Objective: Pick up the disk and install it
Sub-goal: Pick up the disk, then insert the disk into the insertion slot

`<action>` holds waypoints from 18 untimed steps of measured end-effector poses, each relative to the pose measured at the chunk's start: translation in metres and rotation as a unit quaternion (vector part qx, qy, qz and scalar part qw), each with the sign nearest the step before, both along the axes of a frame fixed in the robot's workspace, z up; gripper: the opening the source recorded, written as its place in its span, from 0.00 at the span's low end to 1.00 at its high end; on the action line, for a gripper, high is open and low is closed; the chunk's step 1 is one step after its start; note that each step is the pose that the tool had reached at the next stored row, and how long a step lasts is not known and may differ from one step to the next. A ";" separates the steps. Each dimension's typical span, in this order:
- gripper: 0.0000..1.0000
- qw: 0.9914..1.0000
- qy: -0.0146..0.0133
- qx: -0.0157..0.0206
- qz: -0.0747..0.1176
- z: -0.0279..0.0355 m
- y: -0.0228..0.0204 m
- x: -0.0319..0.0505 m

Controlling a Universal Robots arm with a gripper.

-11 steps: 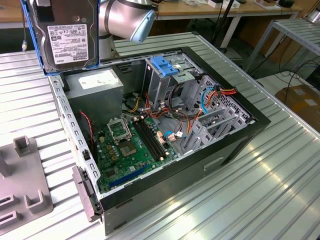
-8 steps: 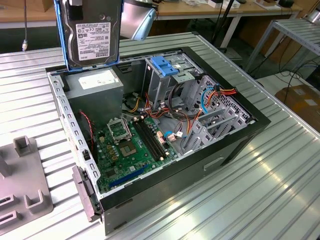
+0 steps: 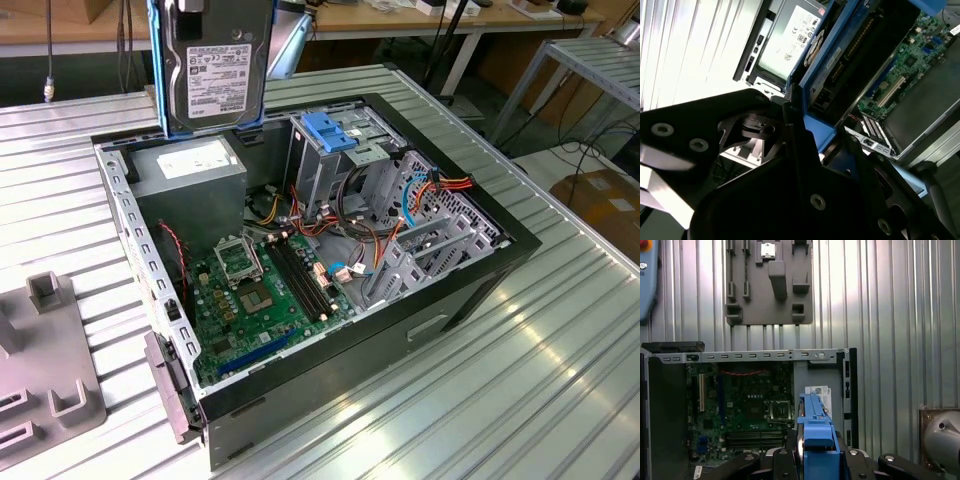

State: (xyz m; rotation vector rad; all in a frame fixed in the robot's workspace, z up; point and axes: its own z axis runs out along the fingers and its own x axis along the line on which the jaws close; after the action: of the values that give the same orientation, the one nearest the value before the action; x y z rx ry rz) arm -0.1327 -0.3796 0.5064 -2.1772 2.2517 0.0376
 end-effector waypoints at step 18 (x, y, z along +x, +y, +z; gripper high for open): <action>0.37 1.000 0.000 0.000 0.000 0.0000 -0.0035 0.0009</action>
State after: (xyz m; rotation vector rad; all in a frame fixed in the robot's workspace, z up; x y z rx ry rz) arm -0.1318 -0.3831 0.5064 -2.1772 2.2516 0.0376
